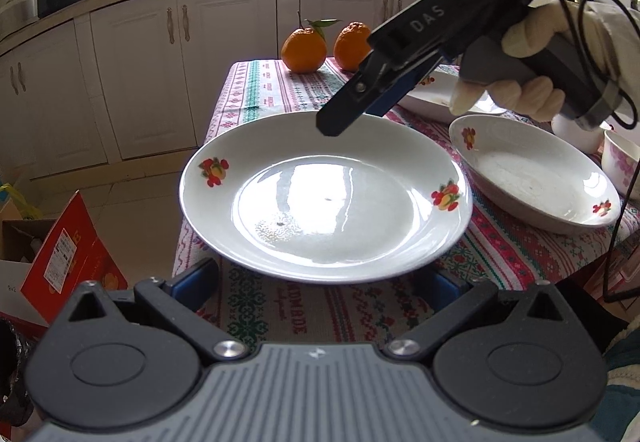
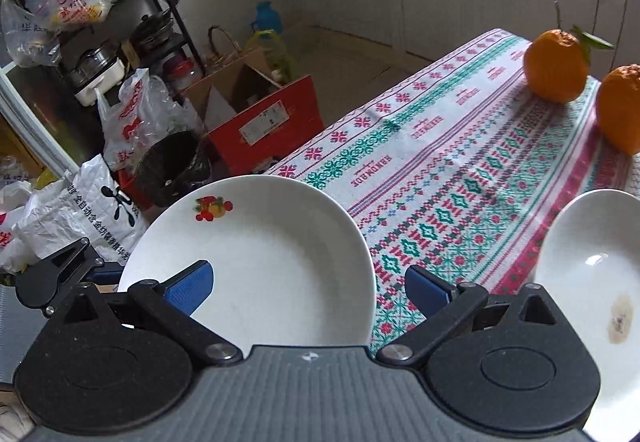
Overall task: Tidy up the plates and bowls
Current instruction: 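Lift the gripped plate off the table with the right gripper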
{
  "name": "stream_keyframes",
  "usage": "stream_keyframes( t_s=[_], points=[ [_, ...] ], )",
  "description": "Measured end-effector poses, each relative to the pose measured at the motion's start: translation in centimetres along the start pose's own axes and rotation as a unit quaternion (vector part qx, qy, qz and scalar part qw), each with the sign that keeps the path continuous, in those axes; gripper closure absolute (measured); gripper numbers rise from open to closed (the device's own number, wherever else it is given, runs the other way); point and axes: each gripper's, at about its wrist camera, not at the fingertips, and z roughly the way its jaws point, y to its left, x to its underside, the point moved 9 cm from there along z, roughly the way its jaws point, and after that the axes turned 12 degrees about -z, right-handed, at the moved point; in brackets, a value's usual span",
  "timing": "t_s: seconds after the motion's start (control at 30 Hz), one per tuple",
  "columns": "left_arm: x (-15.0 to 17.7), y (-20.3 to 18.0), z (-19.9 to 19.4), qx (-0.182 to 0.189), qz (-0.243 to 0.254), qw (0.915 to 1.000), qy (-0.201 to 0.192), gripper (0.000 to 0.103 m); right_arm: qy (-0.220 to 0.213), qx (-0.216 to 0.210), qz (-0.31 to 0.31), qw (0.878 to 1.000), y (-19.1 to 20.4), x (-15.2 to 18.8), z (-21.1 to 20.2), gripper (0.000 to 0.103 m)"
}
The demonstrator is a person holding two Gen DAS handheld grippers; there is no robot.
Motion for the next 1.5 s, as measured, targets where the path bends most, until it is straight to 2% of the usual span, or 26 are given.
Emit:
stream_keyframes(
  t_s=[0.23,0.6,0.93,1.5],
  points=[
    [-0.3,0.0,0.2,0.009,0.009,0.9999,0.006,0.000,0.008,-0.017,-0.002,1.000,-0.6,-0.4,1.4,0.002],
    [-0.6,0.4,0.1,0.034,0.024,0.9991,0.009,0.001,0.015,-0.061,-0.010,0.998,-0.2,-0.6,2.7,0.019],
    [-0.7,0.3,0.2,0.050,0.043,0.9978,0.010,0.003,0.004,-0.098,0.006,0.995,-0.6,-0.8,2.4,0.020],
    [-1.5,0.6,0.5,0.065,0.044,0.9968,0.016,0.004,-0.003,-0.090,0.008,0.996,-1.0,-1.8,1.6,0.020]
  ],
)
